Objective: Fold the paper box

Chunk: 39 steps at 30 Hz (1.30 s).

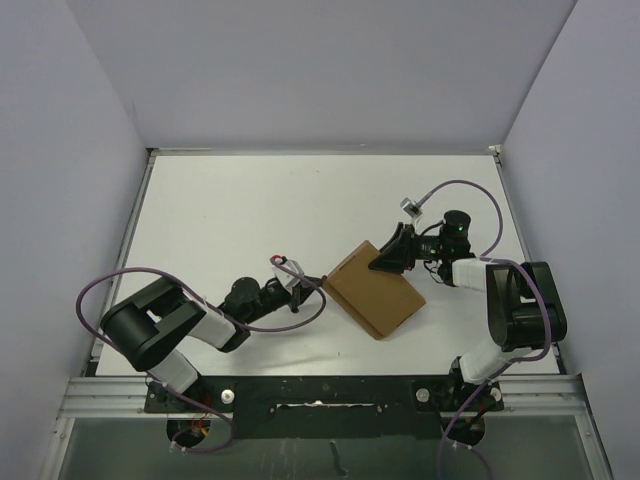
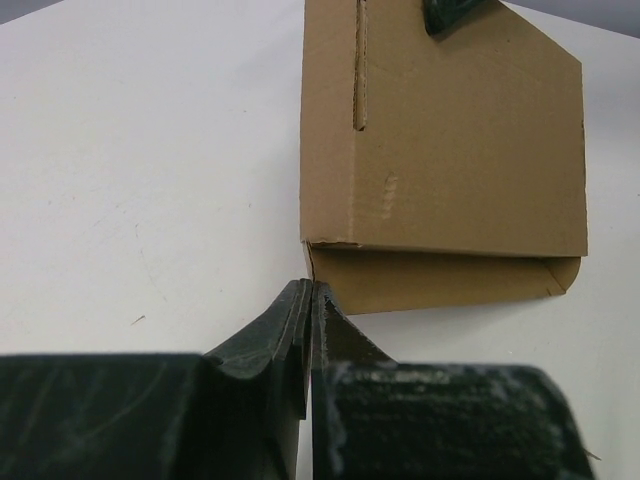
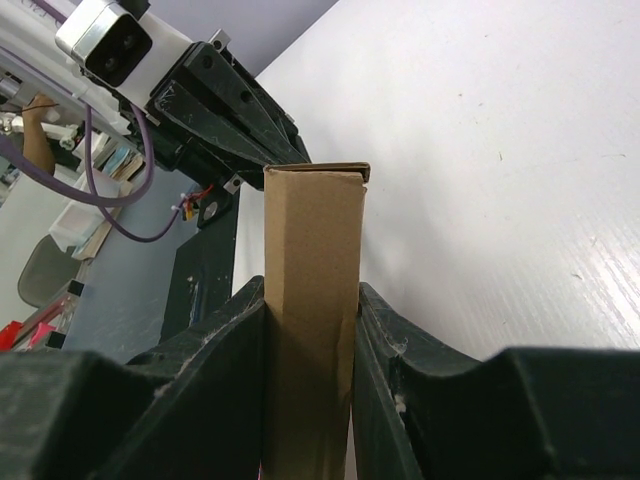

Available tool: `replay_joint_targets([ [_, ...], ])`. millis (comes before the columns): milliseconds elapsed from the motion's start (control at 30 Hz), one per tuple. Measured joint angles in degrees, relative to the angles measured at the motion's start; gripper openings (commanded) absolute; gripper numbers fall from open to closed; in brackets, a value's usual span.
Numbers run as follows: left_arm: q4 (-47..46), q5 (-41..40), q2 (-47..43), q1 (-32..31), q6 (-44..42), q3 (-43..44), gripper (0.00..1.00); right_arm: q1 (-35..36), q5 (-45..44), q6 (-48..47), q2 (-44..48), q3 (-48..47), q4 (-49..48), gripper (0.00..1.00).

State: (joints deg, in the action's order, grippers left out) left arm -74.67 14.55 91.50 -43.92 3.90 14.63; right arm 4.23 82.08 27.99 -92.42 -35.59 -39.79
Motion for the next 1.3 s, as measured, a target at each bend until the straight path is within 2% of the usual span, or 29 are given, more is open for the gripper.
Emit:
replay_joint_targets([
  [333,1.9,-2.3,-0.3,-1.5,-3.0,0.4,0.00,-0.7,-2.0,2.6,-0.5,0.4,0.5,0.01],
  [800,6.8,-3.8,-0.4,-3.3,-6.2,1.5,0.00,-2.9,-1.9,11.7,-7.8,1.8,-3.1,0.00],
  [1300,7.4,-4.1,-0.4,-4.0,-8.3,1.6,0.00,-3.5,-1.7,16.1,-10.7,1.9,-5.6,0.00],
])
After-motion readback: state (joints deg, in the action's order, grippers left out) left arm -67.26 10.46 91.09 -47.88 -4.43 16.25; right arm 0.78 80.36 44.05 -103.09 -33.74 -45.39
